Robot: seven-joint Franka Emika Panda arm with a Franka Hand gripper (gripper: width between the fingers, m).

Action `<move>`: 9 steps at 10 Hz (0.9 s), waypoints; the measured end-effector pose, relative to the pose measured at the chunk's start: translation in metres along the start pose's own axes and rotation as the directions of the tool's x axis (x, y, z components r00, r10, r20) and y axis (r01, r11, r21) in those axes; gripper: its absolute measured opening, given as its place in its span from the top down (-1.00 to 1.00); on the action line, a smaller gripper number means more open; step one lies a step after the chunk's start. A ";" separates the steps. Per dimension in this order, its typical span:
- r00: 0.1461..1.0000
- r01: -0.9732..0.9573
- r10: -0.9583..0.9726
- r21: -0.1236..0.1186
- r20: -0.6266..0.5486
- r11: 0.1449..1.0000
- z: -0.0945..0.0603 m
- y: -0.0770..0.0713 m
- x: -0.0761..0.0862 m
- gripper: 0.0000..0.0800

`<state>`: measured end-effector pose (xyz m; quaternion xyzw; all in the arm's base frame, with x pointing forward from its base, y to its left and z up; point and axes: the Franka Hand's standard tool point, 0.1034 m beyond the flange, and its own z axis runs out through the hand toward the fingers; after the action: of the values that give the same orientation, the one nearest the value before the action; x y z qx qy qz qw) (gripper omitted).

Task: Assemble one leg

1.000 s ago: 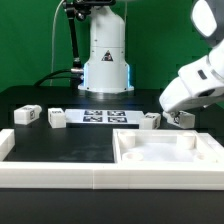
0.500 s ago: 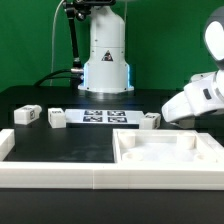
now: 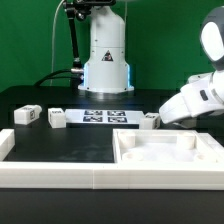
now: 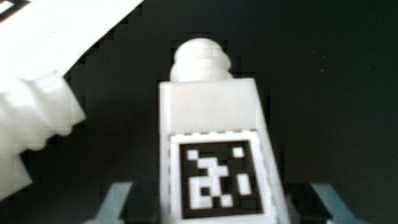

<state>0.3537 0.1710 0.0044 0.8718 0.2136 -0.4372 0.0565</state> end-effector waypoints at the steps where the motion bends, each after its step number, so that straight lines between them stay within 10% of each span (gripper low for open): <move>1: 1.000 0.000 0.000 0.000 0.000 1.000 0.000 0.000 0.000 0.27; 5: 1.000 0.000 0.000 0.002 0.003 1.000 -0.001 0.000 -0.001 0.27; 9: 0.999 -0.018 0.016 0.037 0.042 0.999 -0.056 0.017 -0.050 0.27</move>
Offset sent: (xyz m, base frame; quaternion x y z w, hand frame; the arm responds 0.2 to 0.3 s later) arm 0.0000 0.0000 0.0000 0.0000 0.0000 0.0000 1.0000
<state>0.3762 0.1561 0.0763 0.8651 0.1968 -0.4589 0.0485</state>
